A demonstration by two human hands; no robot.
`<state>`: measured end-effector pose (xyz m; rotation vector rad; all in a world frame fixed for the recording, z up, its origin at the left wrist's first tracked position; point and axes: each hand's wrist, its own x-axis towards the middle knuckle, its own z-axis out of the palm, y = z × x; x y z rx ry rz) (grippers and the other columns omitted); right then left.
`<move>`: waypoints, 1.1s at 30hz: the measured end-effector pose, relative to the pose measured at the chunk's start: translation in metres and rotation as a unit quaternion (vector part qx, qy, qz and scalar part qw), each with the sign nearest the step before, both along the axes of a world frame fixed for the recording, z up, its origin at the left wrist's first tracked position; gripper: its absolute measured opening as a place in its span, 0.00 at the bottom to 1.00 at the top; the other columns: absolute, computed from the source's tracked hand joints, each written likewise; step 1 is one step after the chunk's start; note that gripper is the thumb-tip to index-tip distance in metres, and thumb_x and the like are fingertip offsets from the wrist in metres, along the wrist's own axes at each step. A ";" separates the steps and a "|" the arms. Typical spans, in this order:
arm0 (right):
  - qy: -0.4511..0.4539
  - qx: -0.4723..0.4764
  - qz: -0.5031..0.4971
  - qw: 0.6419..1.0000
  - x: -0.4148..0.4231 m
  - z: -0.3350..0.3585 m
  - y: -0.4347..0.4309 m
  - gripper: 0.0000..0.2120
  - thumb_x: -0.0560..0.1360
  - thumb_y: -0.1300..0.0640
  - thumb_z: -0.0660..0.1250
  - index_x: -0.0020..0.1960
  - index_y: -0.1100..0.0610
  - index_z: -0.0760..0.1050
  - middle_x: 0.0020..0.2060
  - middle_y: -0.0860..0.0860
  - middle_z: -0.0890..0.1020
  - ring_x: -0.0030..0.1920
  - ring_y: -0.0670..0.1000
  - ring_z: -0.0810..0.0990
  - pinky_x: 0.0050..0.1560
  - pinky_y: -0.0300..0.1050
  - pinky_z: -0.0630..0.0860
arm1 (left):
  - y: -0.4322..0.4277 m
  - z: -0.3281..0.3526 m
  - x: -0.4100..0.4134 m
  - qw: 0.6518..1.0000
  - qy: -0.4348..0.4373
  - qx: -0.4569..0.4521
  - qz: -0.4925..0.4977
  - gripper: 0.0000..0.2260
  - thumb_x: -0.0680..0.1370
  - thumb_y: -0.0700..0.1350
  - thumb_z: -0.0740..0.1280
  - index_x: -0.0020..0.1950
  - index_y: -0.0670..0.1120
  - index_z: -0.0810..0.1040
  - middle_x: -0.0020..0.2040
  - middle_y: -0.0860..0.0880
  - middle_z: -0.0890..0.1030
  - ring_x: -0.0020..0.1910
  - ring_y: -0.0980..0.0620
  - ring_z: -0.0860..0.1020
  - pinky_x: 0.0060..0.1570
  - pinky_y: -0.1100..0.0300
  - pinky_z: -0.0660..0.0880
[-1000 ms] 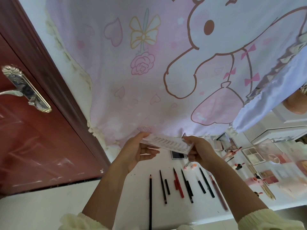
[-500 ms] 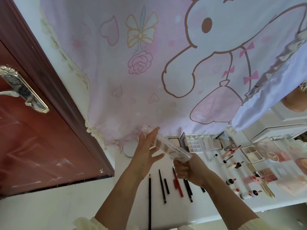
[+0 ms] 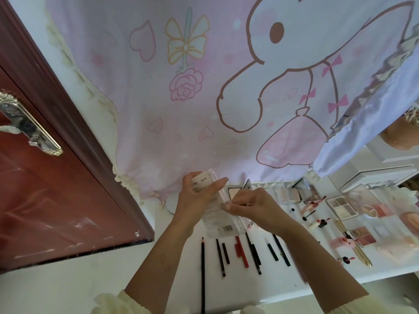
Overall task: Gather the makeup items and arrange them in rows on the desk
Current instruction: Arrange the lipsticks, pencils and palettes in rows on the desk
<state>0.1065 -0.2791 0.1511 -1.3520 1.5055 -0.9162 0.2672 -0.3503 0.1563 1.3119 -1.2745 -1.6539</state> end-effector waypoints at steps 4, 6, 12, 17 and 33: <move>0.008 -0.001 -0.036 0.999 0.005 -0.002 0.001 0.17 0.69 0.40 0.69 0.36 0.53 0.84 0.36 0.58 0.78 0.39 0.54 0.78 0.48 0.46 0.75 | 0.000 0.001 0.004 1.000 -0.002 -0.018 -0.009 0.27 0.62 0.61 0.76 0.56 0.57 0.71 0.51 0.55 0.80 0.48 0.56 0.81 0.43 0.61 0.78; -0.004 0.003 -0.043 0.999 0.004 -0.003 0.002 0.18 0.70 0.41 0.68 0.38 0.56 0.85 0.38 0.59 0.78 0.39 0.53 0.79 0.48 0.44 0.76 | -0.003 -0.003 0.009 1.000 0.002 -0.022 -0.013 0.23 0.66 0.59 0.75 0.57 0.56 0.73 0.52 0.54 0.81 0.49 0.56 0.81 0.45 0.59 0.80; -0.115 0.020 -0.096 0.989 -0.010 -0.015 0.006 0.38 0.70 0.35 0.69 0.46 0.75 0.75 0.39 0.66 0.75 0.34 0.53 0.70 0.40 0.38 0.69 | -0.013 -0.008 0.021 0.999 0.035 -0.016 -0.003 0.16 0.77 0.49 0.69 0.64 0.58 0.74 0.48 0.53 0.82 0.46 0.56 0.82 0.39 0.59 0.80; -0.164 0.040 -0.124 0.978 -0.010 -0.019 0.005 0.29 0.74 0.39 0.67 0.56 0.66 0.80 0.52 0.66 0.81 0.53 0.71 0.75 0.57 0.64 0.72 | -0.011 0.001 0.022 0.998 0.063 0.025 -0.010 0.14 0.82 0.53 0.58 0.55 0.49 0.81 0.44 0.53 0.85 0.42 0.56 0.83 0.34 0.66 0.76; -0.402 0.144 -0.168 0.888 -0.007 -0.030 0.010 0.17 0.83 0.57 0.53 0.66 0.58 0.75 0.60 0.58 0.81 0.58 0.57 0.81 0.57 0.53 0.76 | -0.006 0.009 0.026 0.975 0.152 -0.012 -0.163 0.27 0.73 0.42 0.70 0.71 0.53 0.70 0.63 0.49 0.80 0.62 0.48 0.78 0.64 0.45 0.73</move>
